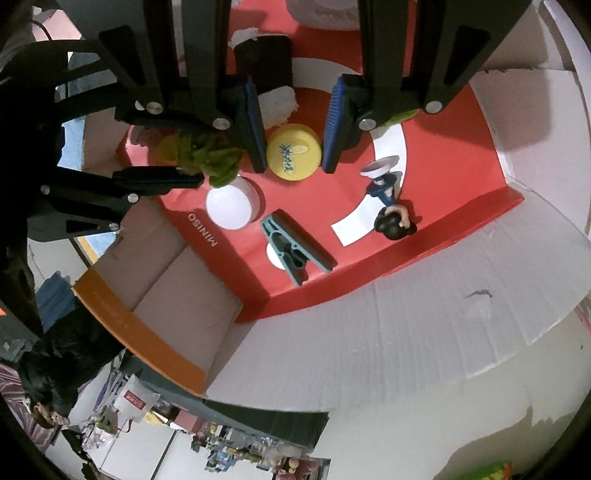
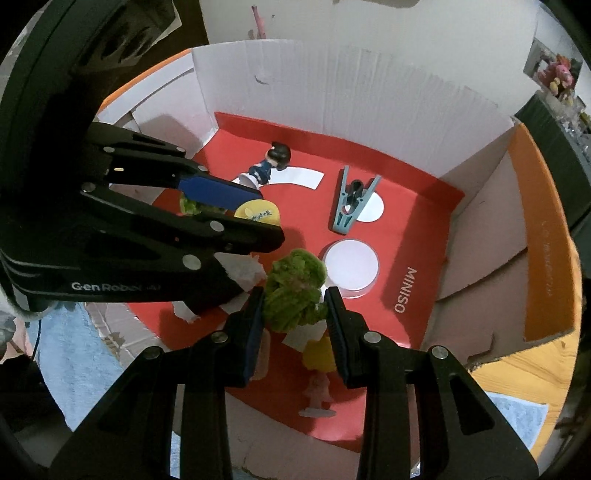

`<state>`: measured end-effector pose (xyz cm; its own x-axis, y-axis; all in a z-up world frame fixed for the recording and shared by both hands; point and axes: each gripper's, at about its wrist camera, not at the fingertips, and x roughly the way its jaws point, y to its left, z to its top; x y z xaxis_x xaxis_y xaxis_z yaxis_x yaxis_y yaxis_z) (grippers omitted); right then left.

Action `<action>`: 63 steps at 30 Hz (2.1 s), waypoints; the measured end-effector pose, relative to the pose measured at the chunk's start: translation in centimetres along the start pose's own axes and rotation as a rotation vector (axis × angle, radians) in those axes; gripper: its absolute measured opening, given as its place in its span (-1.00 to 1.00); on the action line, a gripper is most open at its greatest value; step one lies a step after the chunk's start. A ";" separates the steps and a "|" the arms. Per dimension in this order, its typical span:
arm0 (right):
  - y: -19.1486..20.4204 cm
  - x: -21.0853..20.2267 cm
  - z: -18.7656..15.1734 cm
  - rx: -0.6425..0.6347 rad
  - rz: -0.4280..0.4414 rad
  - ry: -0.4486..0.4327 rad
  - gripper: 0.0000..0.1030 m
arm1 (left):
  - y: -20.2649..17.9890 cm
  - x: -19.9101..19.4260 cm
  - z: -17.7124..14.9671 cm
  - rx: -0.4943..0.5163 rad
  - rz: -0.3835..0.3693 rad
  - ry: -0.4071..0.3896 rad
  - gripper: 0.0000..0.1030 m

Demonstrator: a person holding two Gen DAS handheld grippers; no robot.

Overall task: Organize objects
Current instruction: 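Carry the yellow ball and green plush into the red box and lower them, then open both tools to release the ball and plush in the box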

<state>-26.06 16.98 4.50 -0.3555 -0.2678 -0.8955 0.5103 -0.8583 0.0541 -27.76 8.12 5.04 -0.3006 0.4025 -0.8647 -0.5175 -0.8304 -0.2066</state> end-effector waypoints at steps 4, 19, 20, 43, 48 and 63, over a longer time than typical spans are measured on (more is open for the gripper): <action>-0.1 0.3 0.0 0.000 0.000 0.014 -0.39 | 0.1 0.4 0.2 -0.007 -0.006 0.010 -0.39; -0.5 0.7 -0.4 0.019 0.014 0.045 -0.37 | 0.3 0.7 0.0 -0.004 0.007 0.024 -0.39; -0.5 0.7 -0.4 0.017 0.011 0.047 -0.37 | 0.4 0.6 -0.1 -0.005 0.005 0.023 -0.39; -1.1 0.2 -0.8 0.024 0.001 0.051 -0.04 | 1.1 0.1 -0.7 -0.024 -0.020 0.025 -0.27; -1.2 -0.2 -0.8 0.020 0.001 0.046 -0.04 | 1.2 -0.1 -0.8 -0.025 -0.020 0.024 -0.27; -1.5 -2.4 -1.0 0.040 0.004 0.008 -0.04 | 0.7 -1.8 -0.7 -0.051 -0.022 -0.020 -0.12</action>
<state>-25.22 19.36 6.16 -0.3474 -0.2677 -0.8987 0.4799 -0.8741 0.0749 -27.01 6.50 6.17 -0.3059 0.4282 -0.8503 -0.4825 -0.8397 -0.2493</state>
